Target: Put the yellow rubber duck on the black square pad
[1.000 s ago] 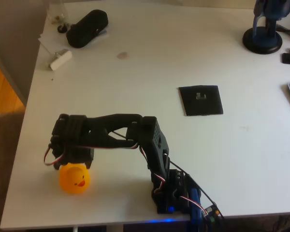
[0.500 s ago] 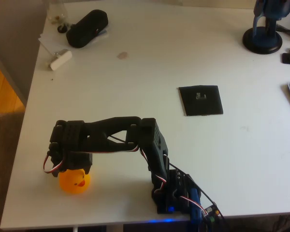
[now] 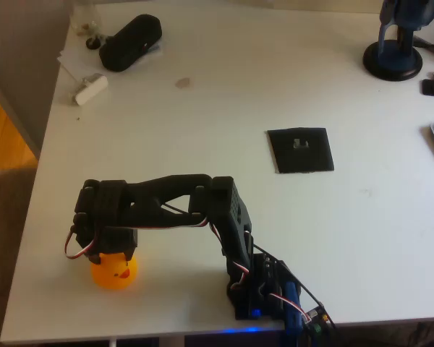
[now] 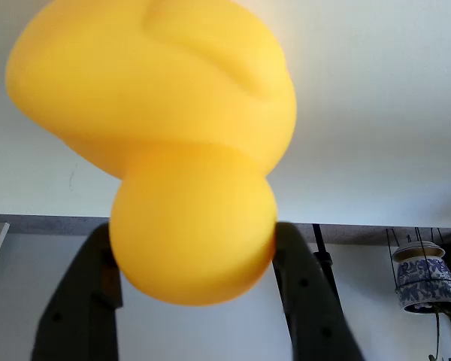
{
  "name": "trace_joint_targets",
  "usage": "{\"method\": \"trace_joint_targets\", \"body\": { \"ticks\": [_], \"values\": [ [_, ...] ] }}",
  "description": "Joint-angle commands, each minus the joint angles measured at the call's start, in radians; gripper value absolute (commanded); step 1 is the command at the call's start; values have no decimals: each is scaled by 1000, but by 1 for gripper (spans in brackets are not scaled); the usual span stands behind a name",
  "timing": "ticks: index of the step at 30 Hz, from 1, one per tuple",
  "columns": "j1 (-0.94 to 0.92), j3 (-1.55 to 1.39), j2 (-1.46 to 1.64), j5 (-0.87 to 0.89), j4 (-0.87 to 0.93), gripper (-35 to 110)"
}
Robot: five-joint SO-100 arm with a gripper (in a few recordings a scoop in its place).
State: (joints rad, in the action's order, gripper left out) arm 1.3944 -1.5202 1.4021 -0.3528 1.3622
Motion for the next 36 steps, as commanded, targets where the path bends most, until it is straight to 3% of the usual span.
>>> {"method": "trace_joint_targets", "body": {
  "ticks": [1, 20, 36],
  "values": [
    [23, 32, 25, -28, 12, 17],
    [-21, 48, 276, -29, 11, 17],
    [-811, 244, 495, -17, 12, 17]
  ]
}}
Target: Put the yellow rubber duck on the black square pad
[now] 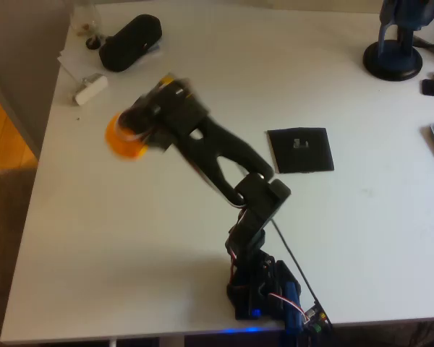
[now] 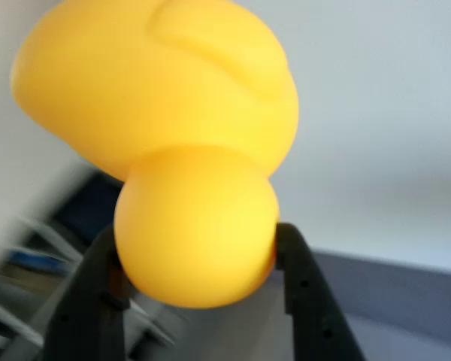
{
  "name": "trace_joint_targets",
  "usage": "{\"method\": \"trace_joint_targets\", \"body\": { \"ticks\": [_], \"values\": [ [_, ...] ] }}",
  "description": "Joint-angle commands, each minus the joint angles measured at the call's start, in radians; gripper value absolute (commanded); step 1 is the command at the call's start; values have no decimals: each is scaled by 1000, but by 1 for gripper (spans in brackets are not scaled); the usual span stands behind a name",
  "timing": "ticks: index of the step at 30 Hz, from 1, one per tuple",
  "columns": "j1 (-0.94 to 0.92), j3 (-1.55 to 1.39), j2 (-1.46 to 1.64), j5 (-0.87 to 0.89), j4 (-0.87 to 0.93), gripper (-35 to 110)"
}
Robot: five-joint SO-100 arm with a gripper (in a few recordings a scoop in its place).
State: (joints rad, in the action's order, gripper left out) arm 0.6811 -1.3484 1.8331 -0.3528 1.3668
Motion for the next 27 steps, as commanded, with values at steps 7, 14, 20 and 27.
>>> {"method": "trace_joint_targets", "body": {
  "ticks": [7, 14, 20, 27],
  "values": [
    [-425, 66, 64, -15, 8, 17],
    [-683, 63, 66, -14, 11, 17],
    [-894, 60, 58, -14, 12, 17],
    [-1098, -46, 51, -14, 11, 17]
  ]
}}
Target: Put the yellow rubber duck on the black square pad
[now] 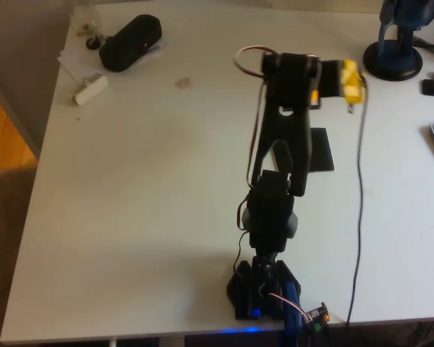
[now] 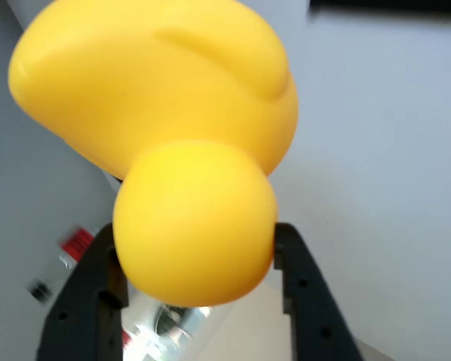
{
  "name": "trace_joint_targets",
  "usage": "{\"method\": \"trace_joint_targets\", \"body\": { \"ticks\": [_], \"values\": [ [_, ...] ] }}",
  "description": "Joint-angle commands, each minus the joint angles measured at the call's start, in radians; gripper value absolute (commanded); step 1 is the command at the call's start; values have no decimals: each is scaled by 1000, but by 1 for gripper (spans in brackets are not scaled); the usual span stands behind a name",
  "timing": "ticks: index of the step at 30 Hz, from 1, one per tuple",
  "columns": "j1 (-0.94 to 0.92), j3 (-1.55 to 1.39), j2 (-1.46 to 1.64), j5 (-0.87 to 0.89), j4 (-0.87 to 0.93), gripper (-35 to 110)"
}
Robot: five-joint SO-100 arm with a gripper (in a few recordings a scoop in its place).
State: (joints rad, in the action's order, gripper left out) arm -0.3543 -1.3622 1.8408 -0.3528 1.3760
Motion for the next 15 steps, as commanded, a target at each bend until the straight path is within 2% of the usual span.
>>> {"method": "trace_joint_targets", "body": {
  "ticks": [1, 9, 15],
  "values": [
    [-77, -66, 43, -14, 0, 17],
    [-189, -249, 29, -14, -14, 17],
    [-218, -206, -198, -14, -15, 17]
  ]
}}
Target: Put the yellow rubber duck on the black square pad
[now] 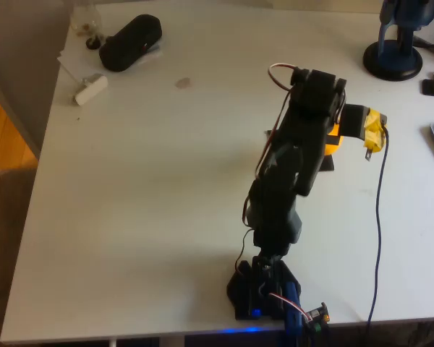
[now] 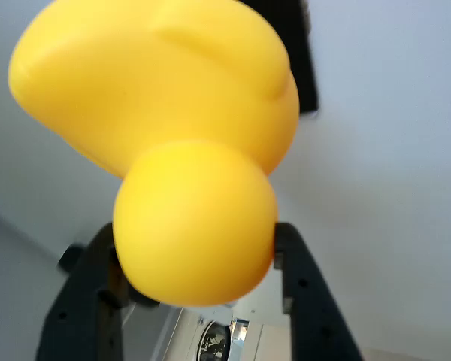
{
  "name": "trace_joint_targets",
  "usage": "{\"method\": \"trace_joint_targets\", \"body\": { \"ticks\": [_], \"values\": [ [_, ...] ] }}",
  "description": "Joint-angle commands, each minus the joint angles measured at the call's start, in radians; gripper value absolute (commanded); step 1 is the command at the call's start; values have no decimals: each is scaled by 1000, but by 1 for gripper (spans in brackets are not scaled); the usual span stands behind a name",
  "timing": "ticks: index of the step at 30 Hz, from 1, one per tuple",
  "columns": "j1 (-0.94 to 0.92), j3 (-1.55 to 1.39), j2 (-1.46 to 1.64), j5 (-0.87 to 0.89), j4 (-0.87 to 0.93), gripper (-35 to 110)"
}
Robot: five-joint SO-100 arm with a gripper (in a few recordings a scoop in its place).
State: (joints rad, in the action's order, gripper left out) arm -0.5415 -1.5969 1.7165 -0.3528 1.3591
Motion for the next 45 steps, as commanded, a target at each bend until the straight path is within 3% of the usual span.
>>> {"method": "trace_joint_targets", "body": {
  "ticks": [1, 10, 20, 38, 45],
  "values": [
    [-31, 48, -112, -14, 2, 17],
    [-12, 195, -206, 37, 2, 17],
    [138, 199, -207, 38, 3, 17],
    [114, 215, -308, 38, -2, 17],
    [103, 201, -310, 28, -95, 18]
  ]
}}
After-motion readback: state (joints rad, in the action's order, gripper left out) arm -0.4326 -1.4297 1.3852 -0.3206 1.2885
